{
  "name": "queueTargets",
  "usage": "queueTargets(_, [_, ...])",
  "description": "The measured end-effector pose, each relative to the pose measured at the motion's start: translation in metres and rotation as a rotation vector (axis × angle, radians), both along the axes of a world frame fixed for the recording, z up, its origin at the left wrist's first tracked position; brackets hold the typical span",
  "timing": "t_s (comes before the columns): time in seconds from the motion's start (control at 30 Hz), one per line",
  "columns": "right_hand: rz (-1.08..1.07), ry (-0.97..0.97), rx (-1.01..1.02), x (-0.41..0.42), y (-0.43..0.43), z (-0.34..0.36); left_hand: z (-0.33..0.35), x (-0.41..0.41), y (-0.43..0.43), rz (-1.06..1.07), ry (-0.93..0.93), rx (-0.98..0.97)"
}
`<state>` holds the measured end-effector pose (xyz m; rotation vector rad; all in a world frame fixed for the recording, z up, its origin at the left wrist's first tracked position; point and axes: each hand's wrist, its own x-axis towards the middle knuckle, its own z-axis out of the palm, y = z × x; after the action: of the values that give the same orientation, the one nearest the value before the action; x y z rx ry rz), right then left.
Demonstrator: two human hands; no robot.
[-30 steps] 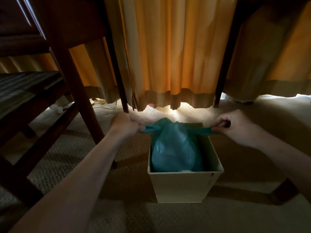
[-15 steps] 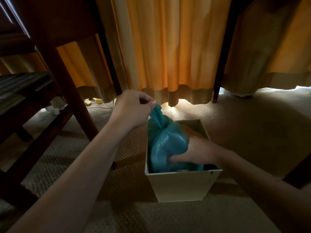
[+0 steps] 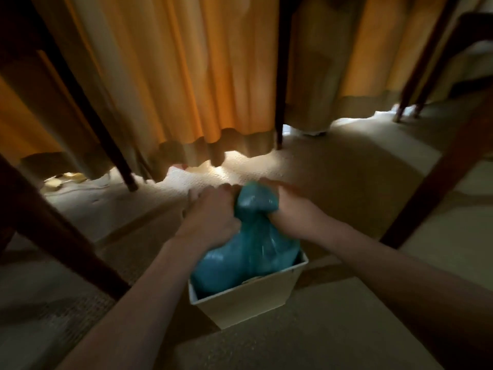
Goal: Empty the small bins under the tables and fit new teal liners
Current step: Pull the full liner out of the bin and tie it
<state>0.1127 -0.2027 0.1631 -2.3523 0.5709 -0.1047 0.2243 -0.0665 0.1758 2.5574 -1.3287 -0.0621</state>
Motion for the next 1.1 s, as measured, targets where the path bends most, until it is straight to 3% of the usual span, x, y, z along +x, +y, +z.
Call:
queueTargets(0.27, [-0.301, -0.502, -0.142, -0.090, 0.005, 0.124, 0.112, -0.046, -0.044, -0.393, 0.061, -0.571])
queueTargets(0.5, [-0.424, -0.467, -0.360, -0.174, 0.017, 0.134, 0.105, -0.125, -0.052, -0.484, 0.218, -0.690])
queueTargets(0.7, [-0.449, -0.343, -0.286, -0.210, 0.010, 0.038, 0.002, -0.182, -0.069, -0.182, 0.328, -0.547])
queueTargets(0.83, [-0.419, -0.122, -0.111, -0.222, 0.011, -0.059, -0.095, -0.211, -0.064, -0.149, 0.368, -0.126])
queueTargets(0.97, [-0.326, 0.314, -0.051, -0.249, 0.031, -0.131, -0.169, -0.229, -0.034, -0.188, 0.345, 0.283])
queueTargets(1.1, [-0.267, 0.369, 0.021, -0.257, 0.029, -0.127, -0.155, -0.229, -0.046, -0.220, 0.293, 0.417])
